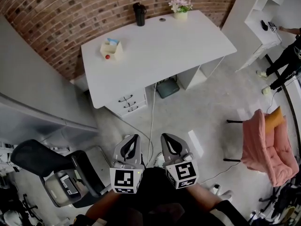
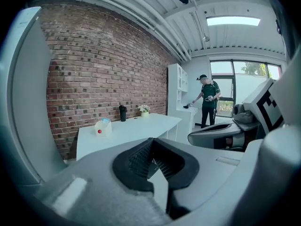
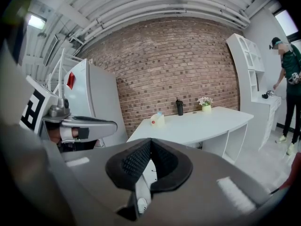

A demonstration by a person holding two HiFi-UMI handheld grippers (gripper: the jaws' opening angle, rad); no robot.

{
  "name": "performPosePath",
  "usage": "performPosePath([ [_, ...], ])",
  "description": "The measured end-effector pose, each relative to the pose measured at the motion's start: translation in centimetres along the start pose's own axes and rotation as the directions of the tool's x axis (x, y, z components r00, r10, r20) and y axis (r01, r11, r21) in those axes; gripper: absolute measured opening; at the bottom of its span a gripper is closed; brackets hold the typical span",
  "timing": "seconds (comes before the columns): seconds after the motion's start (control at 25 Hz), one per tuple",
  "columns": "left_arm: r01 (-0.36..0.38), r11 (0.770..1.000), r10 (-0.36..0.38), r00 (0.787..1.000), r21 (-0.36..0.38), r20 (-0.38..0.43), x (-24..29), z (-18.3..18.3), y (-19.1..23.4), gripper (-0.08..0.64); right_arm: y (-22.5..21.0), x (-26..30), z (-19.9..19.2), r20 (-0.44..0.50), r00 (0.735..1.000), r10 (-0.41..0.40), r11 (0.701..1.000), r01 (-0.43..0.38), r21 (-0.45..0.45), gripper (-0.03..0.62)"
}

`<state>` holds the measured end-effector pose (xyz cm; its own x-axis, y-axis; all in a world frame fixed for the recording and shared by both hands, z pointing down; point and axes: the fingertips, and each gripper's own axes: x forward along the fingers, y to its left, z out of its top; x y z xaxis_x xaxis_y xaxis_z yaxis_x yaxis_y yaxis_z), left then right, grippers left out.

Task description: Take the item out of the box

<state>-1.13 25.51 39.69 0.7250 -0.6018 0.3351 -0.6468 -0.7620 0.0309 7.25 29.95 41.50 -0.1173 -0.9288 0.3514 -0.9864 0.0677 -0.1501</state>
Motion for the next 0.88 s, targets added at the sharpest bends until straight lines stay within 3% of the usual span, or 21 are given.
performPosePath([
  [0.28, 0.058, 0.998, -0.058, 0.998, -0.006, 0.004, 3.5, 0.7, 1.9, 0.005, -0.7, 3.3, 0.8, -0.022, 0.999, -0.030, 1.000, 0.029, -0.011, 0.002],
  [0.88, 0.138, 0.990, -0.138, 0.990, -0.001, 0.038, 10.8, 4.2, 12.7, 0.005, -0.2, 14.6, 5.9, -0.020, 0.995, -0.099, 0.995, 0.099, -0.015, 0.002],
])
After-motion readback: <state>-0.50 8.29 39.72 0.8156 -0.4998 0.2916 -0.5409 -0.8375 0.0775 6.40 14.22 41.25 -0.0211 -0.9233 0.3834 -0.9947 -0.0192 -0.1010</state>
